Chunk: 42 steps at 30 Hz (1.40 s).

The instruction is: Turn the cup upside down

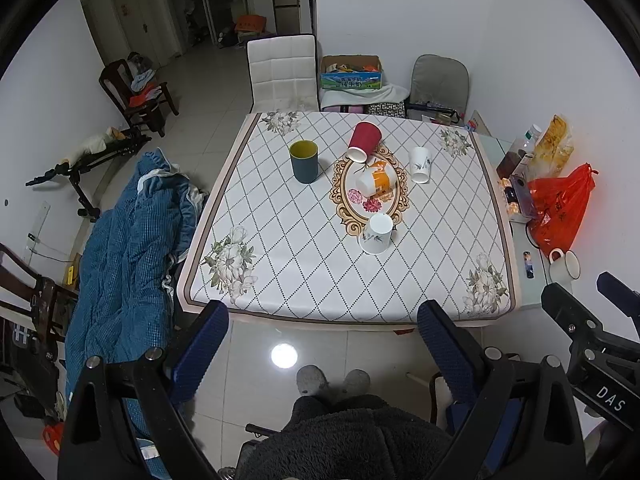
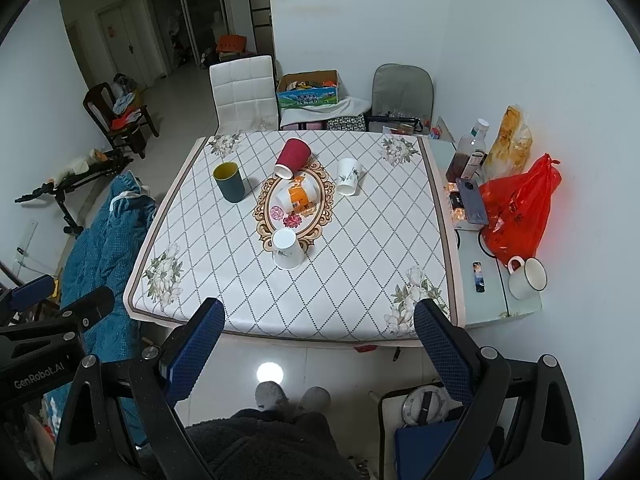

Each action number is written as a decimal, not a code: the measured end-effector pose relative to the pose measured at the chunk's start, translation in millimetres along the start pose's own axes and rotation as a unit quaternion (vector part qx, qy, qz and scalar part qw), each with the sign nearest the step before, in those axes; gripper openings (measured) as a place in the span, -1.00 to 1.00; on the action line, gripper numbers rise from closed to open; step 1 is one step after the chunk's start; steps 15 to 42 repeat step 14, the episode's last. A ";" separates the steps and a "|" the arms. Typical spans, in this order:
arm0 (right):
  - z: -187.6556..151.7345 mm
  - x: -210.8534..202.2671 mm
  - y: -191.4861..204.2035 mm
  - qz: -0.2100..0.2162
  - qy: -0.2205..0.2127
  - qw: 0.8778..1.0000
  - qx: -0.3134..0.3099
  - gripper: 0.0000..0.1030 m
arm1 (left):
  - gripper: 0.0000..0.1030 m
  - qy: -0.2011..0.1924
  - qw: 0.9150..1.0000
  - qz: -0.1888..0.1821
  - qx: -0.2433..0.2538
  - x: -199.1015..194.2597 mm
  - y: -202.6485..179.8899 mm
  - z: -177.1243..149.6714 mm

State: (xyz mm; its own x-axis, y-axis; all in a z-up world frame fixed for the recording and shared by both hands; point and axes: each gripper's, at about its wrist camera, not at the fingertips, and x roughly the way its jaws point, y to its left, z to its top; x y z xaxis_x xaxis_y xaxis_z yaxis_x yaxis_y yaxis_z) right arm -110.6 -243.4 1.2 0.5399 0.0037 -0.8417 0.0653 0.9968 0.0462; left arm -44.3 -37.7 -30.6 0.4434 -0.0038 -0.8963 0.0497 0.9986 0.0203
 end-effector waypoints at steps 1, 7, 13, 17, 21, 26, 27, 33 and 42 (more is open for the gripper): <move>-0.2 -0.1 -0.7 0.000 0.000 1.000 0.000 0.89 | 0.88 0.000 1.000 0.000 0.000 0.5 0.0 -0.1; -1.0 2.7 -4.0 0.001 0.005 1.000 -0.002 0.89 | 0.88 0.004 1.000 0.001 0.001 -1.9 -0.4 -2.4; -2.4 5.0 -3.8 0.007 0.008 1.000 -0.008 0.89 | 0.88 0.007 1.000 0.005 -0.002 -6.0 -4.7 -4.2; -2.5 5.9 -3.4 0.008 0.008 1.000 -0.011 0.89 | 0.88 0.008 1.000 0.005 -0.002 -6.2 -5.3 -3.8; -2.5 5.9 -3.4 0.008 0.008 1.000 -0.011 0.89 | 0.88 0.008 1.000 0.005 -0.002 -6.2 -5.3 -3.8; -2.5 5.9 -3.4 0.008 0.008 1.000 -0.011 0.89 | 0.88 0.008 1.000 0.005 -0.002 -6.2 -5.3 -3.8; -2.5 5.9 -3.4 0.008 0.008 1.000 -0.011 0.89 | 0.88 0.008 1.000 0.005 -0.002 -6.2 -5.3 -3.8; -2.5 5.9 -3.4 0.008 0.008 1.000 -0.011 0.89 | 0.88 0.008 1.000 0.005 -0.002 -6.2 -5.3 -3.8; -2.5 5.9 -3.4 0.008 0.008 1.000 -0.011 0.89 | 0.88 0.008 1.000 0.005 -0.002 -6.2 -5.3 -3.8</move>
